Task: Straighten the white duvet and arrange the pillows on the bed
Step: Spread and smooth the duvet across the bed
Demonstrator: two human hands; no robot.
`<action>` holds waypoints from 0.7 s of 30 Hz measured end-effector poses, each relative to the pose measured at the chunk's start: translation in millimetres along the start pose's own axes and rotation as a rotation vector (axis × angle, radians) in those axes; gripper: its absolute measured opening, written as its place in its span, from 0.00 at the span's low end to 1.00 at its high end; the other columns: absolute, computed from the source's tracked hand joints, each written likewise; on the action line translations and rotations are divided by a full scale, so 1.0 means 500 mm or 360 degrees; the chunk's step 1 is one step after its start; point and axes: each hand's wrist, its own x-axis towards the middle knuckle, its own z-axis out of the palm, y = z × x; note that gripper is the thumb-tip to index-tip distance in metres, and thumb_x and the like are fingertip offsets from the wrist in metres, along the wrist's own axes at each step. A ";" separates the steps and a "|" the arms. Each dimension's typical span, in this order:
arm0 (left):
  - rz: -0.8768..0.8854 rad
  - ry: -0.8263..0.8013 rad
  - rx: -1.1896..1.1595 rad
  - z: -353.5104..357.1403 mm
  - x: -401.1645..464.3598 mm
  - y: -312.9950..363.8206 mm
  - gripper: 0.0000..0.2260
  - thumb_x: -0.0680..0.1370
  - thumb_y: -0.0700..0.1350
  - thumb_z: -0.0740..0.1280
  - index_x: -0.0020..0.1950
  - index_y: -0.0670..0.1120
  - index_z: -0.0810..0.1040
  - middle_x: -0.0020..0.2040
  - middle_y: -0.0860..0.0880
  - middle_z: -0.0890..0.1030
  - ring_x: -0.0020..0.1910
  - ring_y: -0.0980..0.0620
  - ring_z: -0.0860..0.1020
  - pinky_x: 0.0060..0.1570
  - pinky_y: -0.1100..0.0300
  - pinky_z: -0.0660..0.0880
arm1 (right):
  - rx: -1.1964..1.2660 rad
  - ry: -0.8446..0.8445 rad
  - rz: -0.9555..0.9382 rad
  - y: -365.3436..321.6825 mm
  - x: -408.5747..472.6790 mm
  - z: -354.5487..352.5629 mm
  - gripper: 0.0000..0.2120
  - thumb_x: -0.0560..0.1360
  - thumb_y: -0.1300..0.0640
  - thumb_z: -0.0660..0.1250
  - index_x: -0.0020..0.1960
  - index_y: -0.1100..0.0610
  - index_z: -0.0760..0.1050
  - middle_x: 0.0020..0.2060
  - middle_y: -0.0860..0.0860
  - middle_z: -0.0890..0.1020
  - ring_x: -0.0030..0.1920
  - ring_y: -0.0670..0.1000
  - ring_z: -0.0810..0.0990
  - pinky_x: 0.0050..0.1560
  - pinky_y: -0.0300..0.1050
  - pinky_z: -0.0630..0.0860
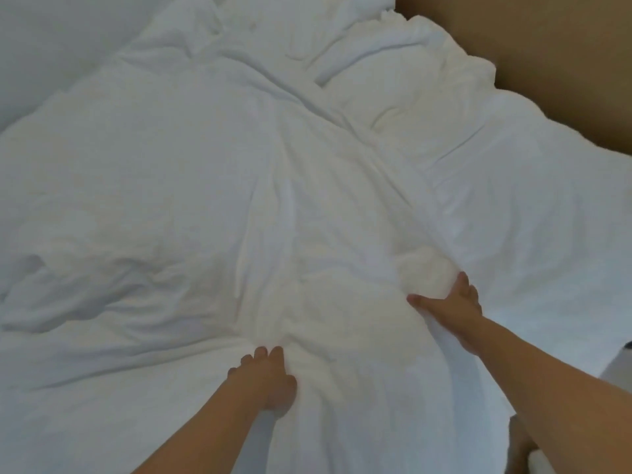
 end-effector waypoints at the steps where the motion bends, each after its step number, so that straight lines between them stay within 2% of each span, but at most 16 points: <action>1: 0.0033 -0.0022 0.0049 -0.001 -0.008 0.015 0.21 0.78 0.52 0.56 0.69 0.47 0.63 0.67 0.45 0.66 0.67 0.42 0.67 0.64 0.47 0.66 | 0.0104 -0.0083 0.0044 0.014 -0.003 -0.012 0.58 0.65 0.44 0.78 0.78 0.52 0.40 0.76 0.56 0.56 0.74 0.61 0.58 0.71 0.58 0.61; 3: 0.0116 -0.0077 0.0086 -0.014 -0.031 0.044 0.21 0.79 0.52 0.56 0.71 0.49 0.64 0.69 0.45 0.67 0.68 0.43 0.68 0.65 0.49 0.66 | 0.0221 -0.0388 0.0134 0.025 -0.023 -0.040 0.51 0.63 0.50 0.80 0.75 0.58 0.54 0.68 0.57 0.69 0.65 0.59 0.71 0.65 0.53 0.68; 4: 0.0156 -0.0077 0.0083 -0.029 -0.043 0.057 0.21 0.80 0.51 0.56 0.73 0.50 0.63 0.71 0.46 0.66 0.69 0.44 0.67 0.66 0.49 0.66 | 0.0230 -0.0557 0.0141 0.027 -0.037 -0.051 0.42 0.63 0.52 0.80 0.70 0.59 0.63 0.62 0.56 0.75 0.59 0.57 0.75 0.63 0.52 0.70; 5: 0.0192 -0.0052 0.0060 -0.048 -0.055 0.069 0.22 0.80 0.50 0.55 0.75 0.51 0.61 0.73 0.47 0.65 0.70 0.45 0.67 0.67 0.50 0.66 | 0.0240 -0.0699 0.0134 0.021 -0.058 -0.059 0.34 0.64 0.55 0.79 0.64 0.58 0.67 0.57 0.55 0.77 0.55 0.55 0.76 0.61 0.51 0.72; 7: 0.0255 0.0131 0.0023 -0.097 -0.082 0.101 0.23 0.81 0.47 0.54 0.77 0.52 0.58 0.74 0.48 0.63 0.71 0.45 0.66 0.68 0.50 0.66 | 0.0138 -0.0822 0.0051 0.010 -0.103 -0.066 0.28 0.65 0.55 0.77 0.59 0.55 0.68 0.54 0.53 0.76 0.53 0.53 0.76 0.57 0.48 0.74; 10: 0.0388 0.0484 -0.0038 -0.201 -0.121 0.171 0.24 0.82 0.42 0.53 0.78 0.51 0.55 0.76 0.47 0.59 0.71 0.44 0.67 0.68 0.49 0.66 | -0.0267 -0.0768 -0.0303 -0.013 -0.155 -0.106 0.23 0.63 0.49 0.74 0.55 0.55 0.73 0.52 0.50 0.78 0.51 0.51 0.77 0.51 0.44 0.76; 12: 0.0484 0.0656 -0.0057 -0.279 -0.150 0.225 0.27 0.80 0.38 0.54 0.79 0.52 0.53 0.77 0.48 0.56 0.71 0.43 0.66 0.67 0.49 0.67 | -0.0226 -0.0821 -0.0401 -0.026 -0.178 -0.157 0.21 0.63 0.50 0.73 0.54 0.53 0.74 0.50 0.50 0.79 0.49 0.51 0.78 0.49 0.44 0.77; 14: 0.0550 0.0809 0.0043 -0.347 -0.175 0.281 0.30 0.79 0.36 0.55 0.79 0.53 0.52 0.78 0.50 0.54 0.70 0.43 0.66 0.66 0.47 0.69 | -0.0084 -0.0915 -0.0460 -0.040 -0.189 -0.216 0.16 0.63 0.54 0.73 0.49 0.52 0.79 0.48 0.50 0.82 0.49 0.53 0.81 0.54 0.48 0.78; 16: 0.0650 0.0898 0.0059 -0.399 -0.194 0.343 0.29 0.79 0.37 0.55 0.79 0.52 0.52 0.78 0.51 0.55 0.69 0.44 0.68 0.65 0.50 0.69 | -0.0041 -0.0962 -0.0551 -0.062 -0.194 -0.278 0.09 0.63 0.58 0.73 0.43 0.52 0.80 0.41 0.49 0.83 0.44 0.52 0.81 0.50 0.44 0.78; 18: 0.0721 0.0901 -0.0130 -0.437 -0.208 0.403 0.27 0.81 0.37 0.55 0.79 0.52 0.54 0.78 0.50 0.58 0.68 0.47 0.70 0.62 0.59 0.69 | -0.0155 -0.0910 -0.0689 -0.094 -0.198 -0.328 0.05 0.64 0.60 0.71 0.37 0.52 0.77 0.33 0.47 0.80 0.37 0.50 0.79 0.40 0.40 0.75; 19: 0.0728 0.0894 -0.0213 -0.453 -0.211 0.429 0.27 0.81 0.37 0.55 0.79 0.52 0.54 0.78 0.51 0.58 0.68 0.48 0.70 0.60 0.62 0.69 | -0.0342 -0.0847 -0.0818 -0.109 -0.200 -0.345 0.05 0.65 0.61 0.69 0.35 0.52 0.75 0.31 0.46 0.78 0.35 0.49 0.78 0.37 0.39 0.74; 21: 0.0776 0.0827 -0.0229 -0.481 -0.208 0.467 0.30 0.80 0.37 0.59 0.79 0.55 0.55 0.77 0.54 0.59 0.70 0.49 0.68 0.62 0.62 0.67 | -0.0858 -0.0747 -0.1116 -0.148 -0.219 -0.377 0.07 0.68 0.62 0.67 0.36 0.51 0.72 0.33 0.46 0.76 0.37 0.50 0.76 0.37 0.40 0.72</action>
